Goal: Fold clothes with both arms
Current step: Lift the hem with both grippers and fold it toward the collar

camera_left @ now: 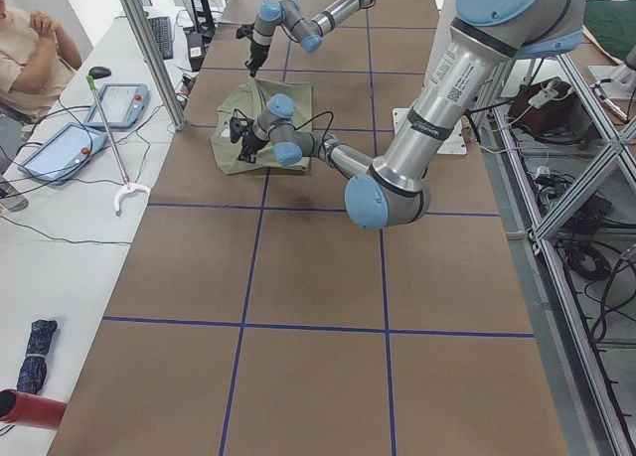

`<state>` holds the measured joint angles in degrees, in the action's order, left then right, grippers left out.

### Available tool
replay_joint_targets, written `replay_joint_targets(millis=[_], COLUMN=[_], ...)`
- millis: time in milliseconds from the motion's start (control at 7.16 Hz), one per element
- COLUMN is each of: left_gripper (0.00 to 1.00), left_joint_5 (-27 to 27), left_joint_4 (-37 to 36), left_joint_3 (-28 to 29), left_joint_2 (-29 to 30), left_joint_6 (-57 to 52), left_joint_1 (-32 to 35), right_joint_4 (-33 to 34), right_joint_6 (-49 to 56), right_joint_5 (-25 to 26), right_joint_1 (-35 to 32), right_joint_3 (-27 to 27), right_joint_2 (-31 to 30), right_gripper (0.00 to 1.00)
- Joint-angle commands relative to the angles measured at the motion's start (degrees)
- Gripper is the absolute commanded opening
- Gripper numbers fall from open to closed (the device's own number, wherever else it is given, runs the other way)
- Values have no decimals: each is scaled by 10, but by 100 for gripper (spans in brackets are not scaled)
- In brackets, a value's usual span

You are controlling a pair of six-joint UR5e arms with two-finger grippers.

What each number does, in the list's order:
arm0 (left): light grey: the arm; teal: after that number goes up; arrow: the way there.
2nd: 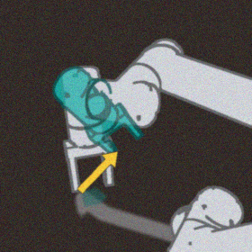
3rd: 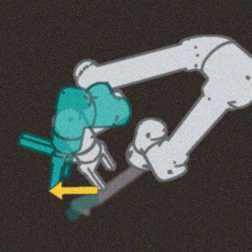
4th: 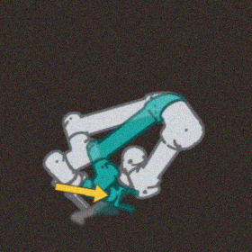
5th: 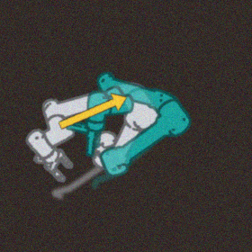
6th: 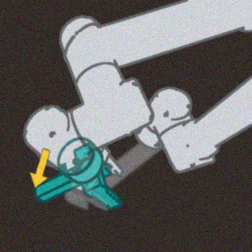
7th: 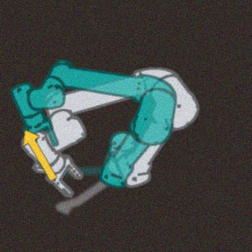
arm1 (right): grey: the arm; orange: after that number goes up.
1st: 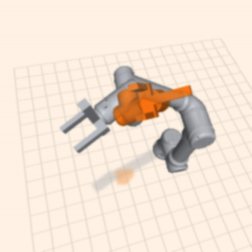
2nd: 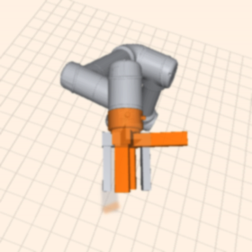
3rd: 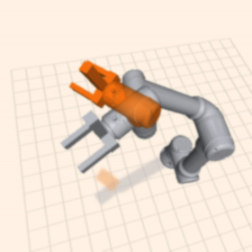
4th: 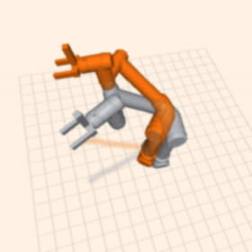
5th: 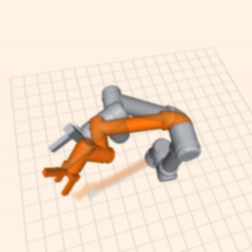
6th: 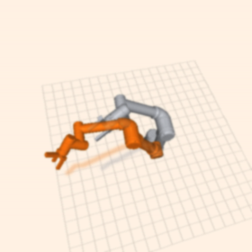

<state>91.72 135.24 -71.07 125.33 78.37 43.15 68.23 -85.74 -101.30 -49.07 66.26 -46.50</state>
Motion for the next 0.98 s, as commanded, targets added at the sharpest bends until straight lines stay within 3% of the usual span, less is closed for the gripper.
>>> replay_joint_targets(millis=[0, 419, 698, 837], left_gripper=[0, 0, 13, 14], left_joint_5=[-1, 0, 1, 2], left_joint_4=[7, 7, 7, 7], left_joint_3=[5, 6, 5, 6], left_joint_2=[0, 1, 4, 8], left_joint_6=[-24, -24, -24, -23], left_joint_1=[9, 10, 10, 10], right_joint_4=[-11, -24, -24, -24], right_joint_6=[0, 0, 0, -1], right_joint_5=[0, 0, 0, 0], right_joint_1=[-4, 3, 3, 3], right_joint_3=[-18, -29, -29, -28], right_joint_2=[3, -3, -1, -1], right_gripper=[0, 0, 0, 0])
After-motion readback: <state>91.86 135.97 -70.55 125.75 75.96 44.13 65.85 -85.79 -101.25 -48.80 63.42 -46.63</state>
